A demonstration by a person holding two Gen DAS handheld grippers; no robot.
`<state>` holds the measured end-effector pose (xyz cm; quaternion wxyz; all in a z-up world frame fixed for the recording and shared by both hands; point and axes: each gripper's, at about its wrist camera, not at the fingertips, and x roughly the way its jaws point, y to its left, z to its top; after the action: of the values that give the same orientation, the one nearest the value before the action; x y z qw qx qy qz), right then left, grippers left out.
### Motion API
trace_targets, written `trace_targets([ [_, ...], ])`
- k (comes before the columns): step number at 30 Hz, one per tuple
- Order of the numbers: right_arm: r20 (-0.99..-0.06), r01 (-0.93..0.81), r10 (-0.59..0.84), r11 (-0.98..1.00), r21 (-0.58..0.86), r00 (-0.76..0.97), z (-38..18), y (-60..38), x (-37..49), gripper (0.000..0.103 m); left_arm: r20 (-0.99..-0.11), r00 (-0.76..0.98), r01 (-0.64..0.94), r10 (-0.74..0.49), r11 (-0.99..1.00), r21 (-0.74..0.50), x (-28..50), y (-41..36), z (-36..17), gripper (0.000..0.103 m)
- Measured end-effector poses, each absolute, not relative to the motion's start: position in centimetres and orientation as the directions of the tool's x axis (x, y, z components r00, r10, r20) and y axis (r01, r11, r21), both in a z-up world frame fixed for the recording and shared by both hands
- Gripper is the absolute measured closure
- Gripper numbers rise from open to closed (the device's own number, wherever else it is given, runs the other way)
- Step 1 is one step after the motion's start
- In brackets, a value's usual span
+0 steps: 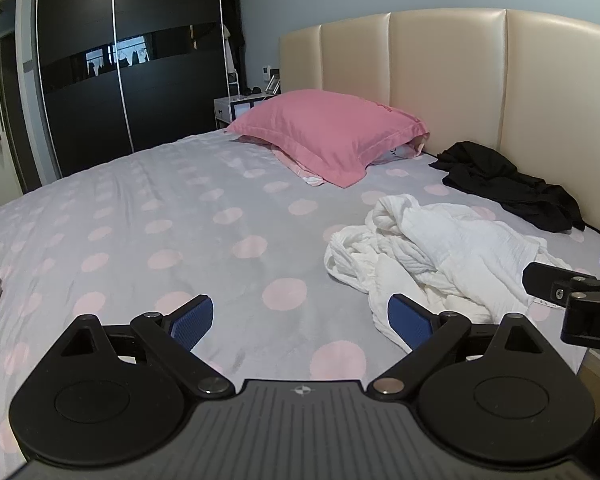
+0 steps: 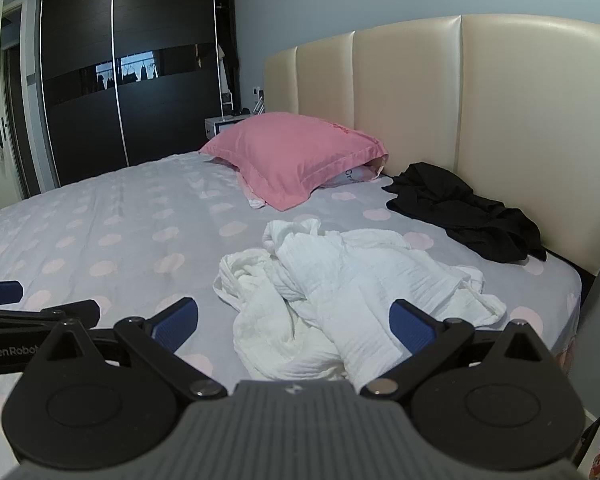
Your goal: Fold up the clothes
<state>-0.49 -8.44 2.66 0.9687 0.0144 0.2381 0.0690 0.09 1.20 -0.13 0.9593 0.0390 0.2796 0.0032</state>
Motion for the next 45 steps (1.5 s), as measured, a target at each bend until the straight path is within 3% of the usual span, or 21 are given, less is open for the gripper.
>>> trace_targets([
  [45, -0.503, -0.132, 0.133, 0.990, 0.038, 0.854, 2.20, -7.95, 0.10, 0.001, -0.557, 0.829, 0.012, 0.041, 0.996, 0.090, 0.19, 0.68, -0.34, 0.007],
])
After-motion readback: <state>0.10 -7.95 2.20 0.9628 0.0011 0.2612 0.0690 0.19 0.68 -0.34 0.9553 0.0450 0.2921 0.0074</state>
